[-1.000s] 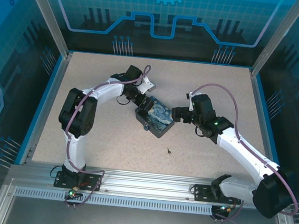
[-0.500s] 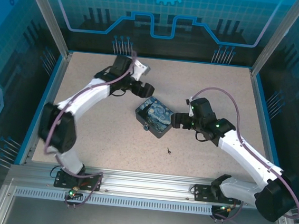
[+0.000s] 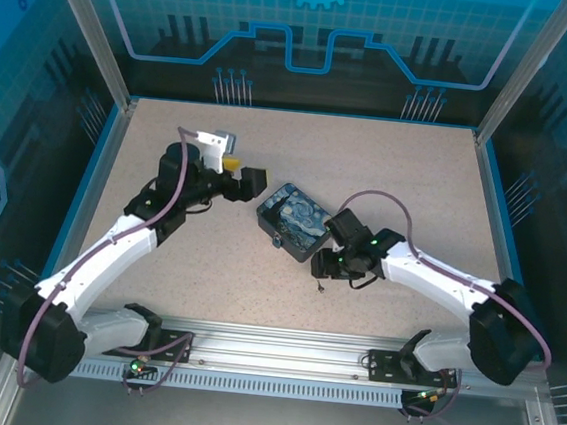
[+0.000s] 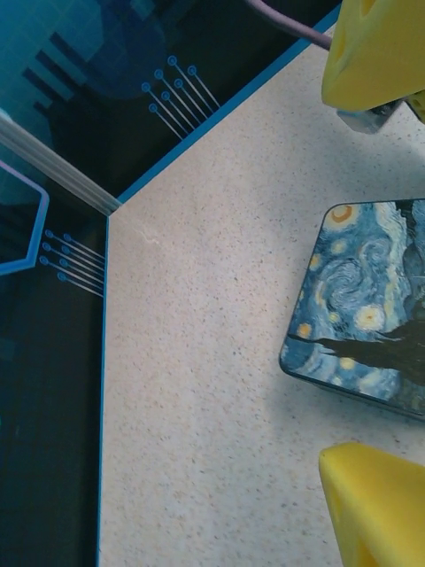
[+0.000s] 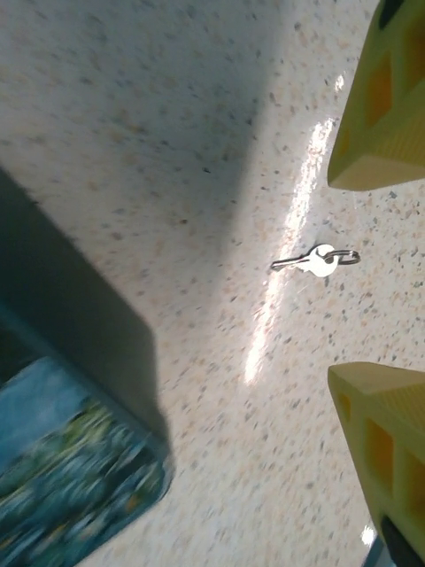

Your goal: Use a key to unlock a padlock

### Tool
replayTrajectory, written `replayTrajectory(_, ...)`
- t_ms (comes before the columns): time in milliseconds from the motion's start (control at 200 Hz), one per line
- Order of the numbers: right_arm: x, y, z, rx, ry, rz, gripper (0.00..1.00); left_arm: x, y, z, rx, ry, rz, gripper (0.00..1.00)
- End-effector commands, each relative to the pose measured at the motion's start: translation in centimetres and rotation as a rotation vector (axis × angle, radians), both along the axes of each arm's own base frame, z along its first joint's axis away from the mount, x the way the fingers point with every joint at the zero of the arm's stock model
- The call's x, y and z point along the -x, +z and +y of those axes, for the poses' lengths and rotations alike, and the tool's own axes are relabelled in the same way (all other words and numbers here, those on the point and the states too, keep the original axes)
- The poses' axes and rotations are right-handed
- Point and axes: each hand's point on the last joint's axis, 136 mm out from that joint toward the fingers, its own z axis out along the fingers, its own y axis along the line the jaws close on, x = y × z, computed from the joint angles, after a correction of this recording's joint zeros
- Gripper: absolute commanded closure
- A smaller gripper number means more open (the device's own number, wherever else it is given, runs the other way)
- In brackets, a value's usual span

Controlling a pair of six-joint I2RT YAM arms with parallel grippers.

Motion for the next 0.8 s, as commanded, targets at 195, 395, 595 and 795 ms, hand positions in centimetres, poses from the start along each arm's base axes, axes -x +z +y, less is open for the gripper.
replayTrajectory(195,2.5,-3.0,0.5,0.097,-0.009,0.166,0.65,1.9,3.1,2.6,0.033,0.103,-0.133,0.01)
replayTrajectory(395,2.4,-3.5,0.6,0.136,-0.014,0.188,0.72,2.1,3.4,2.6,0.044,0.101,-0.151,0.01)
replayTrajectory(595,2.3,-3.9,0.9,0.144,-0.006,0.203,0.76,2.0,3.3,2.6,0.030,0.099,-0.158,0.01)
replayTrajectory(795,2.5,-4.3,0.6,0.173,-0.006,0.217,0.78,2.0,3.2,2.5,0.027,0.096,-0.155,0.01)
